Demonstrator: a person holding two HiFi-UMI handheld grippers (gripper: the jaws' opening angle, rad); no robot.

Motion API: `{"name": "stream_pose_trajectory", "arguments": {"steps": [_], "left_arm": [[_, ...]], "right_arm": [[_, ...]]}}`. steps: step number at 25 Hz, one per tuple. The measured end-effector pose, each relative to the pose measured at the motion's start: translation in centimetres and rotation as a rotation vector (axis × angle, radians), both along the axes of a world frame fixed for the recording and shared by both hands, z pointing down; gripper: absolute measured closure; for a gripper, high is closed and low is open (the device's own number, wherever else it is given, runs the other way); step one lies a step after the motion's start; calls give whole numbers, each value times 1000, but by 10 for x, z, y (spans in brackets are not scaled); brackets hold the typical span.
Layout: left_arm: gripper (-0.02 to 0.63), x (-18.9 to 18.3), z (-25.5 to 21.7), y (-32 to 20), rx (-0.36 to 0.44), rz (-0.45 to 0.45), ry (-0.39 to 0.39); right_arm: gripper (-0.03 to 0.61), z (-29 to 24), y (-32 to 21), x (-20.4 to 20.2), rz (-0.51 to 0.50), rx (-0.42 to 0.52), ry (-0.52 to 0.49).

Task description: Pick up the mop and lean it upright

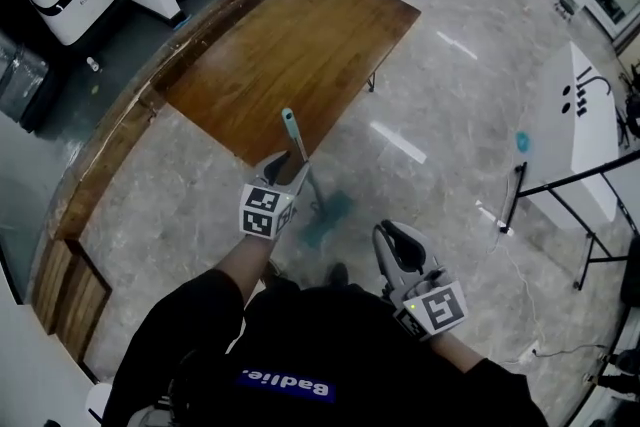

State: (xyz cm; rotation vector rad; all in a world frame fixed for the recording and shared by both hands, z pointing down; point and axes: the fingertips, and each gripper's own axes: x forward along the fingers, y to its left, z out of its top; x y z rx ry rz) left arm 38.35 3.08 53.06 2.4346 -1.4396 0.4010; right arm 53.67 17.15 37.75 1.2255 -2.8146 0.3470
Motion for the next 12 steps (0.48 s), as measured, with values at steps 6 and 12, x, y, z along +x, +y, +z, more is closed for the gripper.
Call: {"name": "stream_pose_trajectory", "arguments": {"steps": [6,12], "left_arm": [[400,-8,32,-34,-55,0,-21],[380,-15,61,-53,-112,-8,-41]], "right_arm": [[523,1,3,10,80,-12,40],[520,0,6,22,152,-17,65]]}}
